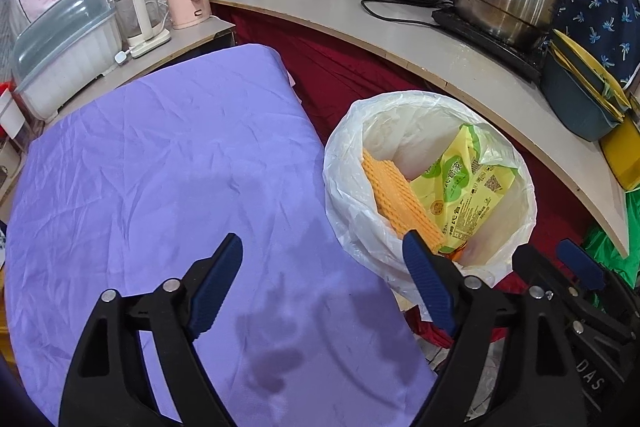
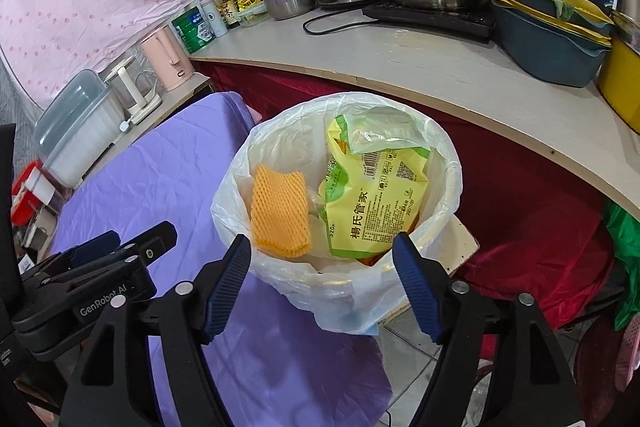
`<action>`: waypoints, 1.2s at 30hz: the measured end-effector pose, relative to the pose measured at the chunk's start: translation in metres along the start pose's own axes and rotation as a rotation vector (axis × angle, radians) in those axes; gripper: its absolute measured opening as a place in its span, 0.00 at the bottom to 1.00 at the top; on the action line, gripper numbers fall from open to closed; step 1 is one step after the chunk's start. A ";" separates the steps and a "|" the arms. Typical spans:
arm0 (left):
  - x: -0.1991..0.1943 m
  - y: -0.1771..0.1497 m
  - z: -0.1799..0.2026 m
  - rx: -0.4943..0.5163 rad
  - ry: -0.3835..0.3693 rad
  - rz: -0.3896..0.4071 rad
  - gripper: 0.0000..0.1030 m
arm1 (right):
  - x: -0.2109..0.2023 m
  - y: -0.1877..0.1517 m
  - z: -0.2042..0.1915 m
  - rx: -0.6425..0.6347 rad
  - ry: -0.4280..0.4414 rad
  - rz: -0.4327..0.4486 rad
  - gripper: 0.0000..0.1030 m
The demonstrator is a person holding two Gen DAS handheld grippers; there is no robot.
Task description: Collect trash
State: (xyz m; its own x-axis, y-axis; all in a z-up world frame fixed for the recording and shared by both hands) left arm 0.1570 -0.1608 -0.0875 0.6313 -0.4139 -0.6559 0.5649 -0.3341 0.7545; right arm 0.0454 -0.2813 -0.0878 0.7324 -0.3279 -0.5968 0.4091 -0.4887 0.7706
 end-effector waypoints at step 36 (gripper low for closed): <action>-0.044 -0.022 0.008 0.005 0.125 -0.014 0.87 | -0.045 -0.008 0.008 -0.107 -0.034 0.011 0.94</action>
State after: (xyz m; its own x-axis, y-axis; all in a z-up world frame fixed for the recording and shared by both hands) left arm 0.1123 -0.1421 -0.0755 0.6851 -0.3004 -0.6636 0.5712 -0.3437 0.7454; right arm 0.0045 -0.2695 -0.0686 0.7186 -0.3610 -0.5944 0.4587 -0.3963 0.7953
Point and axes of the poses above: each gripper's, at about its wrist camera, not at the fingertips, and x roughly the way its jaws point, z to its right, y to its top, the point moved 5 cm from there along x, roughly the way its jaws point, and after that the axes turned 12 degrees about z, right-handed, at the moved point
